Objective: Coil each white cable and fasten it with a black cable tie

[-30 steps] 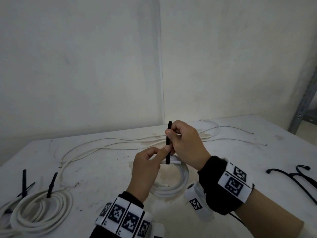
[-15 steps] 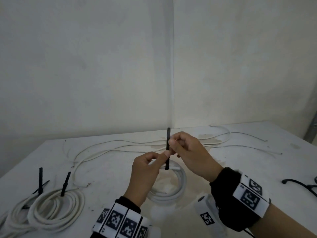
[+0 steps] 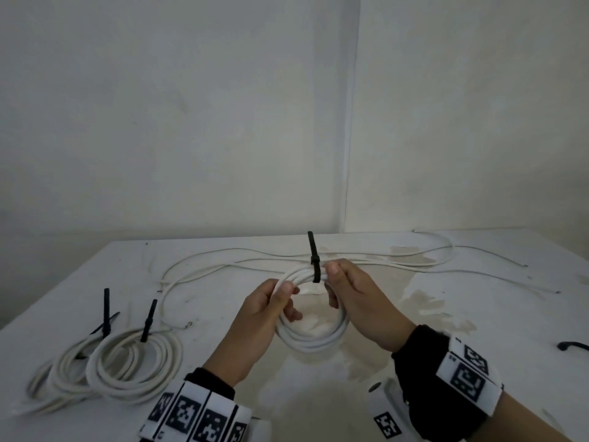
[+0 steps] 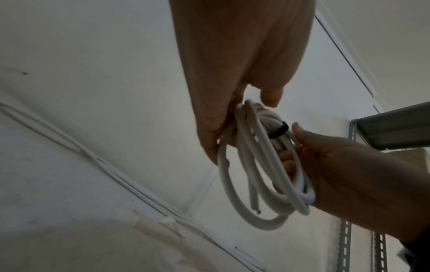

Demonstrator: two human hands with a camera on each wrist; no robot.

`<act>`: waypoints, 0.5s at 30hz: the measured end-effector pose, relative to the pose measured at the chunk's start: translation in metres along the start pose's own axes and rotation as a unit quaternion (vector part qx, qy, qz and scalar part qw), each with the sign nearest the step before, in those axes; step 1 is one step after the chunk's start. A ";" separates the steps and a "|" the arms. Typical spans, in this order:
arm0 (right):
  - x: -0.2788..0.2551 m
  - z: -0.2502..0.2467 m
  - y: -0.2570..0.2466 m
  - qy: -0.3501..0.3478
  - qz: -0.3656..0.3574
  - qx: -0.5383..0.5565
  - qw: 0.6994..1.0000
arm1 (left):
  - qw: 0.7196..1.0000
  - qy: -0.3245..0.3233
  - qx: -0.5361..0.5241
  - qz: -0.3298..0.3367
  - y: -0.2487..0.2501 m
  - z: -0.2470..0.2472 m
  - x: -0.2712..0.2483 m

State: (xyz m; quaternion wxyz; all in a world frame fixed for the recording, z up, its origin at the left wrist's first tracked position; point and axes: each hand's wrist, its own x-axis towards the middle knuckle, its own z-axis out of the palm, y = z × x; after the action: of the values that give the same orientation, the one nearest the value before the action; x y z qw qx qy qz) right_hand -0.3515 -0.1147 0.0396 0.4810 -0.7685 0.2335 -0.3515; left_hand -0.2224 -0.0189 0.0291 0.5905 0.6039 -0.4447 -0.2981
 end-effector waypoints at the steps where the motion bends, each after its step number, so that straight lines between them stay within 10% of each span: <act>1: 0.000 0.004 0.000 -0.003 0.000 0.005 1.000 | 1.000 0.011 0.012 0.006 -0.002 -0.002 -0.001; 15: 0.003 0.050 0.000 -0.066 0.012 0.054 0.996 | 0.993 0.113 0.042 0.013 -0.017 -0.041 -0.009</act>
State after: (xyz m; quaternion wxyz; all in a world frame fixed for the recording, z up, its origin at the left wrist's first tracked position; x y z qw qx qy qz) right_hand -0.3114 -0.0881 0.0256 0.5402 -0.7599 0.1909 -0.3070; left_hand -0.1867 0.0058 0.0165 0.6154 0.6519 -0.3948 -0.2013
